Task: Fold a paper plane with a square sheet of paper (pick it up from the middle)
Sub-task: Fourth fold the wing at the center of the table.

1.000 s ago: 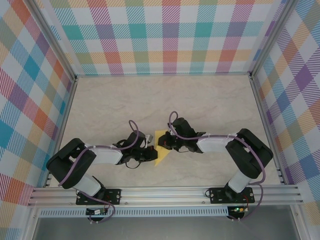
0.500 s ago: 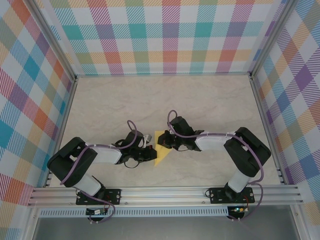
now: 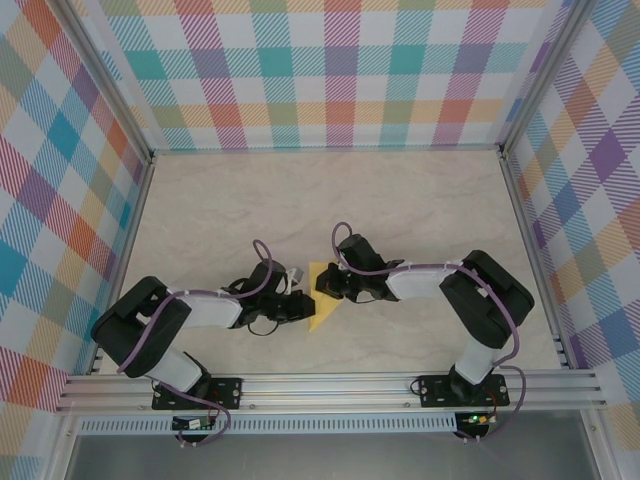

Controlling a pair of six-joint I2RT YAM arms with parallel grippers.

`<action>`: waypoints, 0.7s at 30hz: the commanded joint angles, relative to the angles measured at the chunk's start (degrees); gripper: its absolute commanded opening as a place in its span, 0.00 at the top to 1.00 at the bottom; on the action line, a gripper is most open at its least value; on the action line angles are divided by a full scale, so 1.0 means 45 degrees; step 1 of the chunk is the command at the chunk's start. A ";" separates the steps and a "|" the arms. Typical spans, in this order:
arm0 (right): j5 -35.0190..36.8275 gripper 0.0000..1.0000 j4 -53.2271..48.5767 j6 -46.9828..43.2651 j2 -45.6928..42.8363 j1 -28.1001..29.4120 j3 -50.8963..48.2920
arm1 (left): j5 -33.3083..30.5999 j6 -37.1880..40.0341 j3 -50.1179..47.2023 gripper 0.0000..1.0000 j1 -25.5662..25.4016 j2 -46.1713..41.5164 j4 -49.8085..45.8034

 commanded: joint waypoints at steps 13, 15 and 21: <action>0.0518 0.93 -0.0526 -0.0118 -0.0756 0.0046 -0.0050 | -0.0333 -0.0336 -0.0218 1.00 0.0114 0.0106 0.0034; 0.0692 0.93 -0.0607 -0.0120 -0.1034 0.0036 -0.0247 | -0.0077 -0.0325 -0.0228 1.00 0.0148 0.0282 0.0243; 0.0207 0.92 -0.0198 -0.0026 -0.1086 0.0044 -0.0453 | 0.0328 -0.0227 -0.0216 1.00 0.0289 0.0719 0.0515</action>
